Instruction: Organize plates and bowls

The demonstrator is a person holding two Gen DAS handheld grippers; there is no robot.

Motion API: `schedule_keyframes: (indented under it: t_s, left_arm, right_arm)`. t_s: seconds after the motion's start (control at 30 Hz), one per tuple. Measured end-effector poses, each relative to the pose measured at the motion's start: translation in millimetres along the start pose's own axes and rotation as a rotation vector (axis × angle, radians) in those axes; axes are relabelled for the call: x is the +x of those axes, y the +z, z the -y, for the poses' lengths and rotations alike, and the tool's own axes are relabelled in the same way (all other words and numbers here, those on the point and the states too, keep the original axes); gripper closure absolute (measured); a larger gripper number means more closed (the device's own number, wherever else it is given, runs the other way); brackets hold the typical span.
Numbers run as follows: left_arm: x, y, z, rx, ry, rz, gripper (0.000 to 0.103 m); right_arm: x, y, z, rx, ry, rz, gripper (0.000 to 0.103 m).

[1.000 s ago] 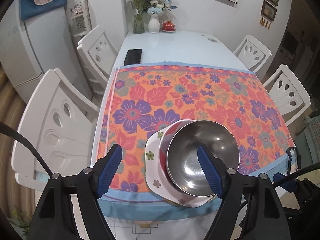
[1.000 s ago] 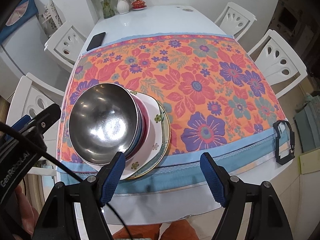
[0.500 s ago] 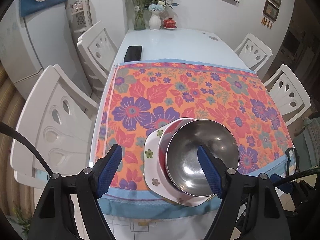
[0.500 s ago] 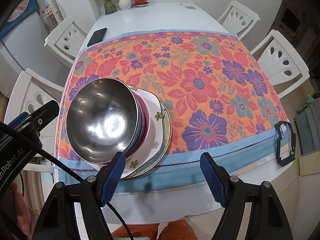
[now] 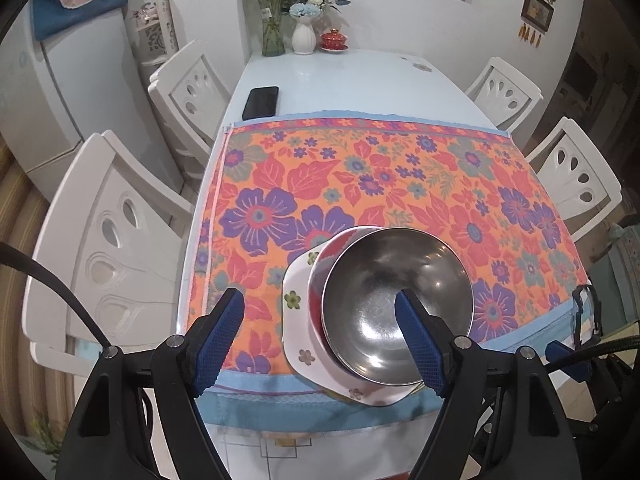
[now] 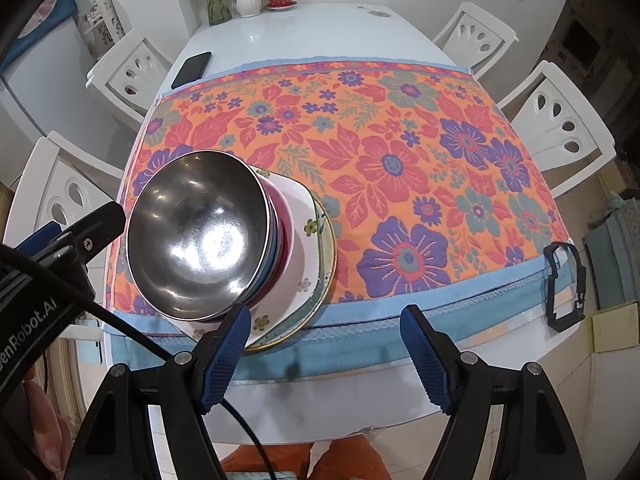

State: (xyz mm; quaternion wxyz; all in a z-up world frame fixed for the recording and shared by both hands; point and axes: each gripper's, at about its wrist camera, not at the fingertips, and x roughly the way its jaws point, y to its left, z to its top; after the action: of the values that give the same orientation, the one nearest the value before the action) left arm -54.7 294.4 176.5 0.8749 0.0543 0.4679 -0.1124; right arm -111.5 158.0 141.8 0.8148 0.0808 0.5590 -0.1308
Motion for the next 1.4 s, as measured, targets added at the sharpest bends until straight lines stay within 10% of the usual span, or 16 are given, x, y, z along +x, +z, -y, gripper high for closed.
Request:
schedule_keyframes:
  t_s: [1.4]
  left_arm:
    - [2.3, 0.0, -34.2, 0.057, -0.073, -0.006, 0.027]
  right_arm:
    - [-6.7, 6.4, -53.0, -0.008, -0.05, 0.036, 0.028]
